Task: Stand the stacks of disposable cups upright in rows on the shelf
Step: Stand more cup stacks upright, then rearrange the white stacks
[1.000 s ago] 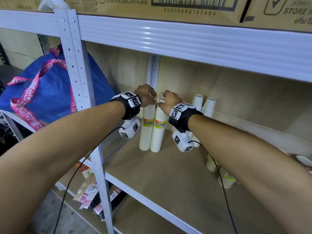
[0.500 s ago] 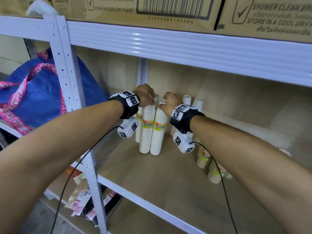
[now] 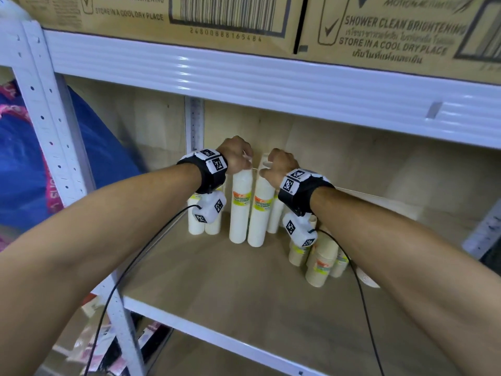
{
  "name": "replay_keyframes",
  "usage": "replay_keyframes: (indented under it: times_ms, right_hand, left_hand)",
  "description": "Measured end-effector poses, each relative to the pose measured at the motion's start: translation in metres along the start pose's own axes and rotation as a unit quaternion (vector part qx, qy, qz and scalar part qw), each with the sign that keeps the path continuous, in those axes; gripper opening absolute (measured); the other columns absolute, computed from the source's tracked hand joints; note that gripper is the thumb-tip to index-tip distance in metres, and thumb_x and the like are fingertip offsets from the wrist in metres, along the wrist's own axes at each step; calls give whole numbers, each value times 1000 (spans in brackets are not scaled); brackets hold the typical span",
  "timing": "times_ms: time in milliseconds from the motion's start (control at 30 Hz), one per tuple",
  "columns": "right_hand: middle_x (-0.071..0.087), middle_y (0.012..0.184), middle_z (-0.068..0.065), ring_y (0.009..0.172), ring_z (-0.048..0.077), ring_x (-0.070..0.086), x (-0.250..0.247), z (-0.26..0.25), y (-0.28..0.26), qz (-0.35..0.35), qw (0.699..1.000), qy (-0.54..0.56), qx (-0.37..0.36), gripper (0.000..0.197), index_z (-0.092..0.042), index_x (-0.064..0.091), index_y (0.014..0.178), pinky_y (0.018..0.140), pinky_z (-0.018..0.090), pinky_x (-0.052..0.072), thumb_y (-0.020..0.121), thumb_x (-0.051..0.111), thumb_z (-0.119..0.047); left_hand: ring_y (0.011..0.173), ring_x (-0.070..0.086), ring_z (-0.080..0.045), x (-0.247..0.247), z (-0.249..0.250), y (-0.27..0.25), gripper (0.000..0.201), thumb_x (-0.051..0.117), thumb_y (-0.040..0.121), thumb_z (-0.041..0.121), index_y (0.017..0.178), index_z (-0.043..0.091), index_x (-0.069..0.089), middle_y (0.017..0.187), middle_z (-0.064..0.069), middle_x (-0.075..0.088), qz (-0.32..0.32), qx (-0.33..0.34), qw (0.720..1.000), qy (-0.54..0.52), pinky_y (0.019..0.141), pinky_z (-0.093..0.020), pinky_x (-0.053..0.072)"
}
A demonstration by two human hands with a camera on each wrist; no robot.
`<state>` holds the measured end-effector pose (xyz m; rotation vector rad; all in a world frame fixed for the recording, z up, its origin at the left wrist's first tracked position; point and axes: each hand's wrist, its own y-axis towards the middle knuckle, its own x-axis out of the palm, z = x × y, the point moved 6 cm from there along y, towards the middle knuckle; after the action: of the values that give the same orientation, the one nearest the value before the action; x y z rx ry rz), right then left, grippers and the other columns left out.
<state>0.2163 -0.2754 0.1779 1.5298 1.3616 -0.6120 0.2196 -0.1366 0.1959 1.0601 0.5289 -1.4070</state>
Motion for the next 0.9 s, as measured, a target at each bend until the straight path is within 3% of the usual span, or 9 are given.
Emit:
replay_keyframes:
  times_ms: [167, 600, 767, 900]
  right_hand:
    - [61, 119, 9, 105, 28, 61, -6, 12, 3, 5, 1000, -23, 4, 37, -10, 55, 116, 72, 28, 45, 85, 66, -26]
    - [58, 118, 9, 103, 27, 59, -2, 38, 20, 2, 1000, -11, 19, 36, -12, 53, 113, 71, 28, 41, 84, 67, -25]
    - [57, 118, 7, 104, 25, 59, 2, 44, 25, -1, 1000, -9, 13, 33, -12, 53, 115, 71, 27, 39, 86, 65, -23]
    - [56, 121, 8, 106, 27, 59, 6, 52, 29, -1, 1000, -13, 29, 38, -13, 53, 117, 77, 30, 46, 84, 66, -26]
  left_hand:
    - [115, 58, -25, 15, 11, 10, 33, 70, 86, 16, 119, 13, 66, 128, -7, 60, -5, 6, 1000, -8, 93, -29, 49]
    - [118, 56, -23, 39, 12, 32, 34, 68, 88, 13, 121, 13, 66, 131, -7, 58, -7, 24, 999, -30, 84, -21, 41]
    - [121, 54, -24, 47, 12, 41, 37, 66, 89, 13, 126, 13, 64, 137, -8, 54, -22, 25, 999, -31, 87, -22, 41]
    - [124, 52, -25, 54, 9, 46, 37, 65, 90, 15, 127, 14, 63, 140, -7, 52, -25, 28, 999, -25, 90, -22, 40]
